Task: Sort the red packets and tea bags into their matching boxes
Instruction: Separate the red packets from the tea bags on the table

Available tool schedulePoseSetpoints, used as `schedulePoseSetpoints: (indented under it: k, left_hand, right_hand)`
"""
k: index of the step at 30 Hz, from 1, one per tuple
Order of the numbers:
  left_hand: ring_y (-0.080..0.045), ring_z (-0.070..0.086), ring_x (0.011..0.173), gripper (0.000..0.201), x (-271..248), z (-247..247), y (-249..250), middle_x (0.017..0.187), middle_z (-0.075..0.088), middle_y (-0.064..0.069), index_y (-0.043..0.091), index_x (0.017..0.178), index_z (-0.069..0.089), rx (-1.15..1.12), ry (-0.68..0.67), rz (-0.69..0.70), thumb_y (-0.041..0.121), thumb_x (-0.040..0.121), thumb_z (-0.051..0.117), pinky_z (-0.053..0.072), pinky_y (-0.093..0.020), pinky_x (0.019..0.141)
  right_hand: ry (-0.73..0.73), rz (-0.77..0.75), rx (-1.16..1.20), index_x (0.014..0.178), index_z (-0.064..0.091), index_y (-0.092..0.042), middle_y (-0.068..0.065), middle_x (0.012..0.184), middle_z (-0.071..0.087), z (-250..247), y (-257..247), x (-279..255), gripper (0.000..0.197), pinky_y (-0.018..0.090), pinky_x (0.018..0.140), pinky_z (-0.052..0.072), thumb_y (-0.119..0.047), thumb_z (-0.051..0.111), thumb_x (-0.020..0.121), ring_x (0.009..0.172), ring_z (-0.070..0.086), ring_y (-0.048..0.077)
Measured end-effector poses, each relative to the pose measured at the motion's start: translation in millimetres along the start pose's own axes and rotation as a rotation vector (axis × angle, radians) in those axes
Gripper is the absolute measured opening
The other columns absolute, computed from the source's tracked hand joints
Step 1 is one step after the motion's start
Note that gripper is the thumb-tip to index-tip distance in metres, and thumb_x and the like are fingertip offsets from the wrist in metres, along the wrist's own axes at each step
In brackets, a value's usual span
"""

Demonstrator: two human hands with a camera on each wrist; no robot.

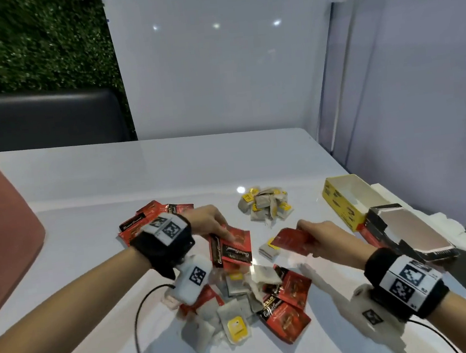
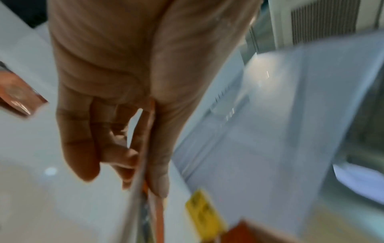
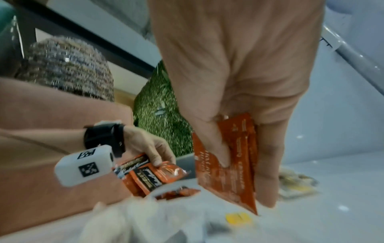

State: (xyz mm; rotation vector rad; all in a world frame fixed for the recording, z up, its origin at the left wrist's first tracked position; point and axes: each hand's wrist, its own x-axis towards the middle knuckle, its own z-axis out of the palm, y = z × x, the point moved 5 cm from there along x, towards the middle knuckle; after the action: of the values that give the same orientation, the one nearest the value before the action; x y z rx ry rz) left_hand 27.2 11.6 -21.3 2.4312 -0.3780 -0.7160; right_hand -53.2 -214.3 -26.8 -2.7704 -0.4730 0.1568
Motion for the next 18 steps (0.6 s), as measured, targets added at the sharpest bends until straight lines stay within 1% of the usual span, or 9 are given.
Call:
schedulePoseSetpoints:
  k: [3,5,7,8,10,12,14,15,18]
  left_hand:
    - [-0.02,0.066,0.088,0.023,-32,-37,-31,0.094,0.069,-0.007,0.011,0.098,0.065,-0.275,0.115,0.0,0.017,0.077,0.074,0.05,-0.021,0.073]
    - [-0.02,0.066,0.085,0.026,-58,-62,-60,0.098,0.069,-0.01,0.01,0.104,0.063,-0.397,0.213,-0.034,0.013,0.079,0.07,0.051,-0.022,0.07]
    - [-0.025,0.067,0.089,0.03,-86,-85,-89,0.1,0.069,-0.015,0.006,0.105,0.063,-0.511,0.295,-0.053,0.014,0.077,0.069,0.054,-0.026,0.073]
    - [-0.027,0.067,0.091,0.035,-99,-95,-103,0.1,0.07,-0.016,0.004,0.105,0.063,-0.558,0.34,-0.062,0.017,0.073,0.07,0.055,-0.028,0.074]
    - [-0.024,0.069,0.083,0.041,-122,-110,-130,0.094,0.071,-0.015,0.001,0.104,0.063,-0.621,0.421,-0.102,0.02,0.069,0.071,0.056,-0.025,0.067]
    - [-0.022,0.068,0.079,0.04,-140,-116,-151,0.091,0.071,-0.015,0.001,0.105,0.062,-0.696,0.489,-0.148,0.016,0.069,0.072,0.057,-0.021,0.06]
    - [-0.022,0.07,0.075,0.052,-149,-117,-167,0.091,0.071,-0.017,0.003,0.1,0.063,-0.766,0.531,-0.175,0.02,0.055,0.083,0.056,-0.022,0.057]
    - [-0.02,0.07,0.071,0.051,-152,-116,-172,0.092,0.07,-0.019,0.003,0.098,0.063,-0.775,0.536,-0.186,0.021,0.055,0.084,0.054,-0.023,0.057]
    - [-0.022,0.065,0.082,0.024,-150,-110,-182,0.1,0.066,-0.02,0.002,0.101,0.059,-0.802,0.565,-0.231,0.008,0.079,0.066,0.046,-0.026,0.068]
  right_hand:
    - [0.081,-0.048,0.136,0.085,0.056,-0.011,0.005,0.083,0.064,-18,-25,19,0.007,0.031,0.066,0.05,-0.006,0.056,0.09,0.073,0.06,0.023]
    - [0.119,-0.094,0.239,0.094,0.063,-0.001,0.013,0.087,0.067,-28,-49,40,0.01,0.032,0.066,0.056,0.001,0.056,0.087,0.073,0.065,0.026]
    - [0.131,-0.141,0.294,0.089,0.062,0.002,0.017,0.084,0.068,-35,-77,69,0.007,0.033,0.067,0.057,0.003,0.056,0.087,0.072,0.068,0.029]
    - [0.132,-0.162,0.277,0.084,0.06,-0.001,0.017,0.081,0.068,-39,-93,85,0.007,0.034,0.068,0.056,0.003,0.055,0.086,0.072,0.068,0.029]
    - [0.12,-0.207,0.205,0.081,0.059,-0.005,0.016,0.08,0.067,-39,-123,122,0.012,0.032,0.068,0.052,0.004,0.051,0.084,0.074,0.067,0.03]
    - [0.082,-0.234,0.12,0.089,0.063,0.001,0.019,0.088,0.068,-31,-153,161,0.018,0.031,0.071,0.049,0.004,0.046,0.083,0.082,0.066,0.031]
    - [0.049,-0.249,0.027,0.099,0.064,0.002,0.02,0.099,0.067,-16,-180,195,0.021,0.032,0.076,0.048,-0.001,0.046,0.087,0.093,0.063,0.032]
    - [0.042,-0.257,-0.017,0.103,0.064,0.002,0.02,0.102,0.066,-7,-191,208,0.022,0.032,0.076,0.047,-0.005,0.048,0.089,0.096,0.062,0.033]
    - [0.001,-0.237,-0.127,0.109,0.062,-0.003,0.017,0.107,0.063,20,-210,230,0.024,0.034,0.075,0.047,-0.013,0.049,0.092,0.096,0.062,0.034]
